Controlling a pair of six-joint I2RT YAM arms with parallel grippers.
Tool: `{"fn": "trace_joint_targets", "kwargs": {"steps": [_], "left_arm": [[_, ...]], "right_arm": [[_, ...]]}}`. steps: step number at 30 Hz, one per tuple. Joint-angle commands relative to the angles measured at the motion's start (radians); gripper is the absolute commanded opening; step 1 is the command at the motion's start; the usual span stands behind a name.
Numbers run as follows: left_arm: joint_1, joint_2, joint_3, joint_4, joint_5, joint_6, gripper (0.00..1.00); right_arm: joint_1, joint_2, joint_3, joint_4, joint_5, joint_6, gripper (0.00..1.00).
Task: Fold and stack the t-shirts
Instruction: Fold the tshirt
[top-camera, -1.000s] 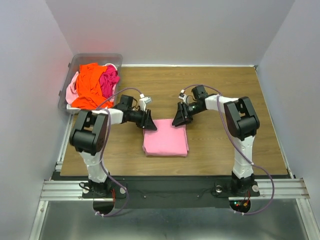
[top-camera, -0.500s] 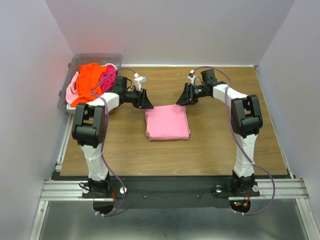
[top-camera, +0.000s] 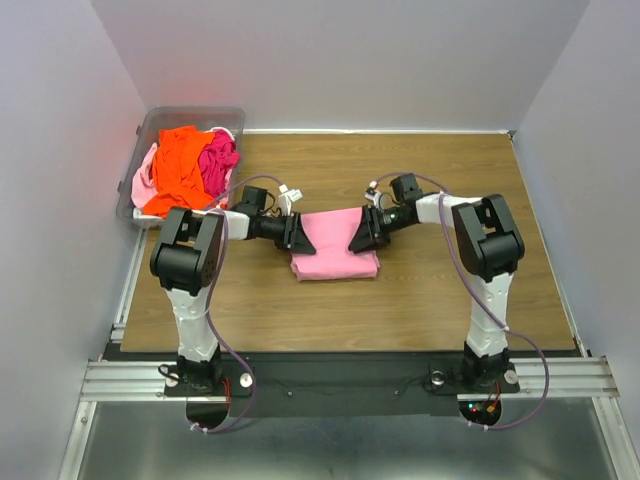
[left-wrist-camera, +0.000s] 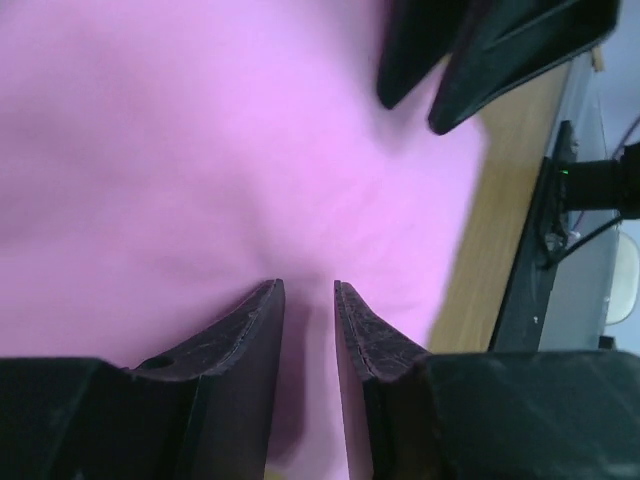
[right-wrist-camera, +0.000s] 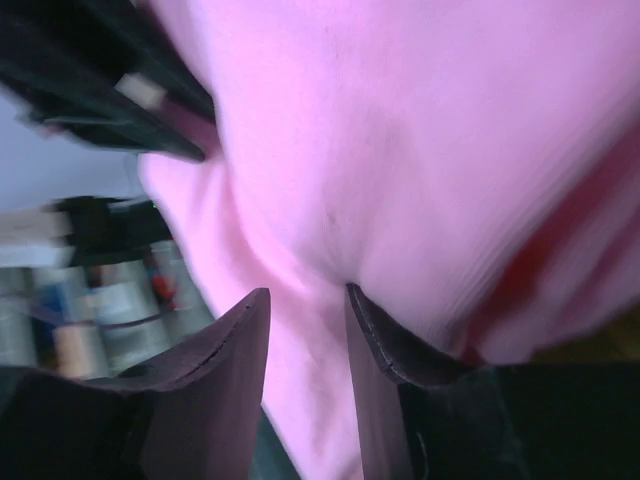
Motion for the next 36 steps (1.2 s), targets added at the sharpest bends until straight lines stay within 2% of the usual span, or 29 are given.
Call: {"fn": "trace_joint_targets", "kwargs": {"steps": [1,4,6,7,10,13,16,20,23,27,29,31,36], "left_arm": [[0.063,0.046,-0.018,-0.032,-0.052,0.027,0.38],[0.083,0.083,0.004,-0.103,-0.071,0.105,0.38],[0.085,0.042,0.024,-0.172,-0.005,0.163,0.37],[0.082,-0.031,0.026,-0.222,0.032,0.234,0.37],[0.039,-0.182,0.032,-0.31,0.063,0.311,0.38],[-0.015,-0.248,0.034,-0.368,0.075,0.313,0.39],[-0.068,-0.279,-0.02,-0.309,0.104,0.228,0.39],[-0.096,-0.218,-0.121,-0.184,0.093,0.122,0.39],[-0.085,-0.101,-0.123,-0.181,0.037,0.115,0.4],[0.045,0.066,-0.097,-0.213,-0.006,0.102,0.4],[0.076,0.129,-0.08,-0.245,-0.006,0.134,0.4],[0.089,0.151,-0.071,-0.313,-0.009,0.193,0.4],[0.103,0.074,-0.095,-0.345,0.032,0.211,0.43]], "right_arm": [[-0.026,0.047,-0.037,-0.005,0.051,-0.076,0.43],[-0.043,0.041,-0.042,-0.011,0.07,-0.096,0.4],[-0.041,0.0,-0.034,-0.034,0.027,-0.083,0.4],[-0.035,-0.069,-0.031,-0.039,0.016,-0.069,0.4],[-0.012,-0.193,-0.025,-0.046,-0.03,-0.018,0.42],[0.014,-0.246,-0.051,-0.043,-0.068,0.029,0.43],[0.095,-0.275,-0.109,-0.036,-0.064,0.028,0.43],[0.137,-0.188,-0.158,0.001,-0.052,0.014,0.44],[0.137,-0.1,-0.151,0.0,-0.051,-0.003,0.43],[0.114,0.006,-0.172,0.001,-0.002,-0.055,0.41],[0.086,0.029,-0.2,0.001,0.022,-0.069,0.4],[0.062,0.02,-0.214,0.0,0.039,-0.075,0.4],[0.054,-0.058,-0.244,-0.013,0.068,-0.09,0.4]]}}
